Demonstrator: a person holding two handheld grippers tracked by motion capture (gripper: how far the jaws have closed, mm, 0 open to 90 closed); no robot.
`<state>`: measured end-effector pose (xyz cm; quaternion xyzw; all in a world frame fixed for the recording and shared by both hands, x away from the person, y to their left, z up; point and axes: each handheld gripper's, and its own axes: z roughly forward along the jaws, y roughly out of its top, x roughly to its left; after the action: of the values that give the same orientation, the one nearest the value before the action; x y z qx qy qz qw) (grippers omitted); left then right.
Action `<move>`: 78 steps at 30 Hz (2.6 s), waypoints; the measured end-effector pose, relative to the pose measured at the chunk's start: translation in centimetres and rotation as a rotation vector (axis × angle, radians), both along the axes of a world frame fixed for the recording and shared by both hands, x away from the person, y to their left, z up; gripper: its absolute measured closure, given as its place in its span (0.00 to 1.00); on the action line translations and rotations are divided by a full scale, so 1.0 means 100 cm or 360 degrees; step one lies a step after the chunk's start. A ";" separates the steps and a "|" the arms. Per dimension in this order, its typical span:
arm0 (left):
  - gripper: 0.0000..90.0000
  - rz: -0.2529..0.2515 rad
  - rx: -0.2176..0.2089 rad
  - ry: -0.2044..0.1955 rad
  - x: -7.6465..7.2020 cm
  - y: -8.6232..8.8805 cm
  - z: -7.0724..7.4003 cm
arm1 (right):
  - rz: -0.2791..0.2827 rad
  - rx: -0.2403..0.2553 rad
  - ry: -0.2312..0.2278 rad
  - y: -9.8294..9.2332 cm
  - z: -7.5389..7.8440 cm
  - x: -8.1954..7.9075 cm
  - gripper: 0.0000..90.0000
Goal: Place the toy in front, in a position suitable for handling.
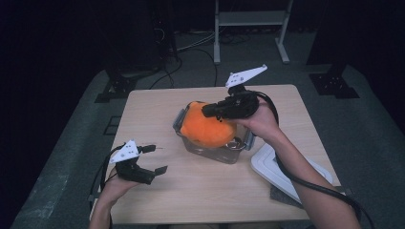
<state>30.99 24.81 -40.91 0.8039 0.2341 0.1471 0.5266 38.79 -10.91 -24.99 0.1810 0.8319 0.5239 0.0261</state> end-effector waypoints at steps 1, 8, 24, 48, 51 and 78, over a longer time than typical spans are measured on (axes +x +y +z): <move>0.09 -0.0001 0.0001 -0.0001 0.000 0.000 0.000 | -0.0008 0.0003 0.0005 -0.001 0.000 0.002 0.92; 0.09 -0.0009 0.0016 -0.0003 0.000 0.000 0.000 | -0.0051 0.0002 0.0018 -0.003 -0.005 0.013 0.92; 0.09 -0.0017 0.0015 -0.0001 0.000 0.000 0.000 | -0.0131 -0.0022 0.0079 -0.004 -0.028 0.038 0.92; 0.09 -0.0031 0.0021 0.0004 0.000 -0.002 -0.001 | -0.0201 -0.0053 0.0158 -0.006 -0.055 0.062 0.92; 0.09 -0.0031 0.0019 0.0004 0.000 -0.002 -0.001 | -0.0204 -0.0059 0.0166 -0.005 -0.058 0.064 0.92; 0.09 -0.0029 0.0011 -0.0001 0.000 -0.001 -0.001 | -0.0228 -0.0088 0.0235 0.000 -0.079 0.073 0.92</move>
<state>31.00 24.73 -40.99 0.8078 0.2262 0.1433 0.5250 46.11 -10.88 -32.85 0.2774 0.8307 0.4827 0.0072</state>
